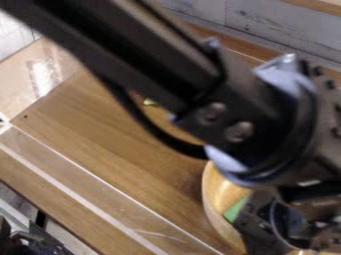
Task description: Remove the green block from the brown bowl and put it on the table
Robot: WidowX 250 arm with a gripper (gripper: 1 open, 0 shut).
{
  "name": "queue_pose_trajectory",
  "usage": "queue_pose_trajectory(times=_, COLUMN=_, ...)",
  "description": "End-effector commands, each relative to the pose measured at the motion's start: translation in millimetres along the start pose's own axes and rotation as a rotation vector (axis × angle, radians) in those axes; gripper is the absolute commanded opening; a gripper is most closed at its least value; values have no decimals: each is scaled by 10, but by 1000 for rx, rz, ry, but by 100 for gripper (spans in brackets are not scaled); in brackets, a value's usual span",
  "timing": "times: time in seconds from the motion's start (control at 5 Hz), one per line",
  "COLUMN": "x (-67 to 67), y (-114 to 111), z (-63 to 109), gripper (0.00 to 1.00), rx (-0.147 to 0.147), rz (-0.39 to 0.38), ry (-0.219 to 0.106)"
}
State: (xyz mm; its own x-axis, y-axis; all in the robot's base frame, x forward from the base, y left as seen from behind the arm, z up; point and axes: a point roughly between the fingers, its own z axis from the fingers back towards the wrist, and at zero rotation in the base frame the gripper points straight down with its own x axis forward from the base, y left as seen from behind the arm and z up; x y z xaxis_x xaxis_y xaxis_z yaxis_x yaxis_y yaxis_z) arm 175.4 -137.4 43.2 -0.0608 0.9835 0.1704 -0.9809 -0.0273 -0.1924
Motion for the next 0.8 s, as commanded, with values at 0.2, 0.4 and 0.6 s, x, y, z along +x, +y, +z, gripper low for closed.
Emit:
queue_pose_trajectory(times=0.2, x=77, y=-160, z=198, gripper=0, rx=-39, rz=-64, ry=37)
queue_pose_trajectory(times=0.4, x=17, y=-125, z=167, gripper=0, rx=-34, rz=-73, ry=19)
queue_pose_trajectory(times=0.6, x=-91, y=-80, z=105, gripper=0, rx=-31, rz=-75, ry=12)
